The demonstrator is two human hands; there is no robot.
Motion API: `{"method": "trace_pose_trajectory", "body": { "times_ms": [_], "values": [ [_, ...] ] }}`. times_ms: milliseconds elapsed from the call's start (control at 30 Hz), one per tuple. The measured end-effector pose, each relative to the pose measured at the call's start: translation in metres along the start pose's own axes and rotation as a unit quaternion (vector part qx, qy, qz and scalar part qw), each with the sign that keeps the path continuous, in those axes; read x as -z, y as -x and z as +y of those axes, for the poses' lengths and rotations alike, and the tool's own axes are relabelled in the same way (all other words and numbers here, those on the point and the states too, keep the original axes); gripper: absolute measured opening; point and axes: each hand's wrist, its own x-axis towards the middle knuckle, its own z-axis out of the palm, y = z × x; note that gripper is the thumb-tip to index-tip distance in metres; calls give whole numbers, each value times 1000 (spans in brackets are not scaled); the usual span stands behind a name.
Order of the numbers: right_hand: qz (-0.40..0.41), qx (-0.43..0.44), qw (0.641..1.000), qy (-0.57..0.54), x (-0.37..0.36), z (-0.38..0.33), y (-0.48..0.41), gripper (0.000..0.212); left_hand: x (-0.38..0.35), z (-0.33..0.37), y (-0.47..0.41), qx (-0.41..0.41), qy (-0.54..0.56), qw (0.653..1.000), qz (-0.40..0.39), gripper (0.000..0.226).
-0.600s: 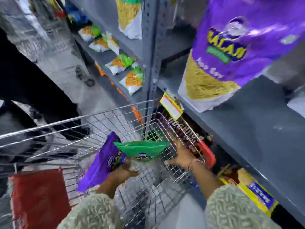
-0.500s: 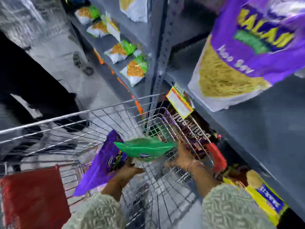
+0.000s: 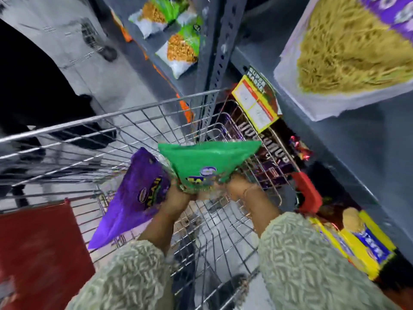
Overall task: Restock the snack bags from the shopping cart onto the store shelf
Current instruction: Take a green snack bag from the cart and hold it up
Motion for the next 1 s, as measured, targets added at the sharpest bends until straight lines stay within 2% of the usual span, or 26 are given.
{"method": "trace_pose_trajectory", "body": {
  "times_ms": [100, 167, 267, 333, 433, 500, 633, 733, 833, 933, 1000],
  "values": [
    [-17, 1, 995, -100, 10, -6, 28, 58, 1, 3, 26, -28, 13, 999, -18, 53],
    [-43, -7, 990, -137, 14, -6, 50, 73, 3, 5, 46, -26, 17, 999, -28, 48],
    [-41, 17, 986, -160, 18, -2, 90, 80, 3, 22, 81, -88, -4, 995, 35, 42],
    [-19, 69, 982, -175, 20, -2, 117, 76, 2, 39, 102, -150, 15, 985, 83, 50],
    [39, 171, 958, -227, 24, 1, 166, 52, -2, 72, 138, -246, 31, 964, 99, 57],
    [71, 215, 934, -276, 31, 6, 196, 59, -11, 97, 162, -299, 42, 950, 77, 57],
    [113, 312, 886, -323, 60, 35, 252, 60, -52, 134, 212, -358, 6, 933, -32, 34],
    [239, 345, 867, -268, 88, 67, 294, 64, -105, 147, 245, -406, -32, 907, -105, 36],
    [323, 353, 838, -264, 114, 110, 331, 69, -164, 147, 263, -434, -70, 872, -214, 61],
    [385, 336, 813, -278, 142, 168, 360, 61, -224, 140, 275, -430, -153, 821, -342, 93],
    [418, 325, 796, -294, 161, 207, 373, 63, -265, 134, 280, -433, -200, 787, -391, 107]
  ]
}}
